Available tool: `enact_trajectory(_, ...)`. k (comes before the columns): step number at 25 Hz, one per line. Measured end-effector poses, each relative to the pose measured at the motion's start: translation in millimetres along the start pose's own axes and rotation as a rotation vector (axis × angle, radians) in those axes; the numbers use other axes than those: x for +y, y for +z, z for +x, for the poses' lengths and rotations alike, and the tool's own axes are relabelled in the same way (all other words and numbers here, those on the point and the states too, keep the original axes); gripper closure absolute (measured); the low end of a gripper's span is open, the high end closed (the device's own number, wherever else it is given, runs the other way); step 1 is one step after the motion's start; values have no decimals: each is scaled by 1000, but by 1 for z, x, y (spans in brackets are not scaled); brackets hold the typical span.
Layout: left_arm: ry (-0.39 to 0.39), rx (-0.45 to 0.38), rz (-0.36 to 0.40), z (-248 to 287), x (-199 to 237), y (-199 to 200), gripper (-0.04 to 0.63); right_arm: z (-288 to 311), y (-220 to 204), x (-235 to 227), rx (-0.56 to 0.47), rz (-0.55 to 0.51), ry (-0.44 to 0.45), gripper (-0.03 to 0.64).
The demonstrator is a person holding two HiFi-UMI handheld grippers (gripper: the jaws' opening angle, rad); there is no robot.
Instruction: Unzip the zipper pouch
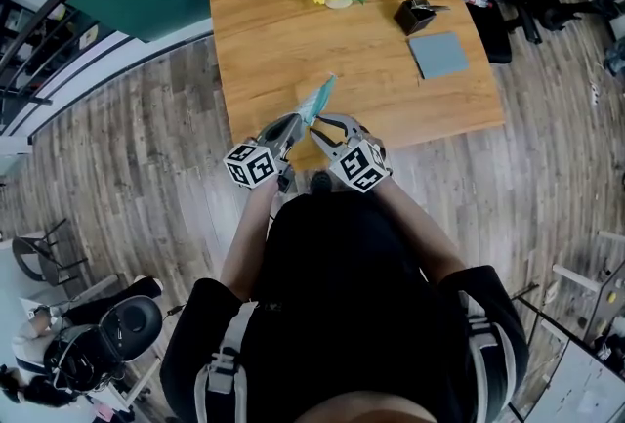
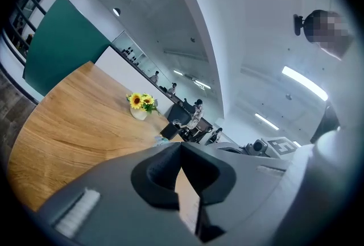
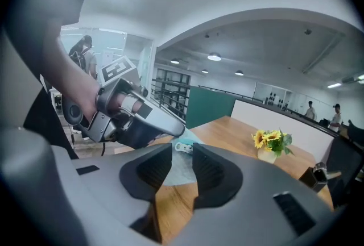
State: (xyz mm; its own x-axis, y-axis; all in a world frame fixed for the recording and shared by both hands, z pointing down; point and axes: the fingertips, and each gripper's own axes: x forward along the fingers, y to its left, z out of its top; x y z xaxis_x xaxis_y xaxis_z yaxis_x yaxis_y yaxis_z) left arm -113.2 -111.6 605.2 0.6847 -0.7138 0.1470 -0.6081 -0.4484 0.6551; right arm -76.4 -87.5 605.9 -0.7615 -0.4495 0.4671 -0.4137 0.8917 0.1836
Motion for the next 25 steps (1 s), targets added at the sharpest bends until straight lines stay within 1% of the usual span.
enact_trajectory(5,-10,-6,13,-2,-6,7,597,-5,11,-5,-32,-34,-58,522)
enact_trajectory(17,-16,-19,15,-7,-4,16,597,-10,16,-14,-55,-21,-136,592)
enact_trajectory(25,-26,-19,17,-7,-7,14,597,-8,16,-12,-56,-7,-119,595)
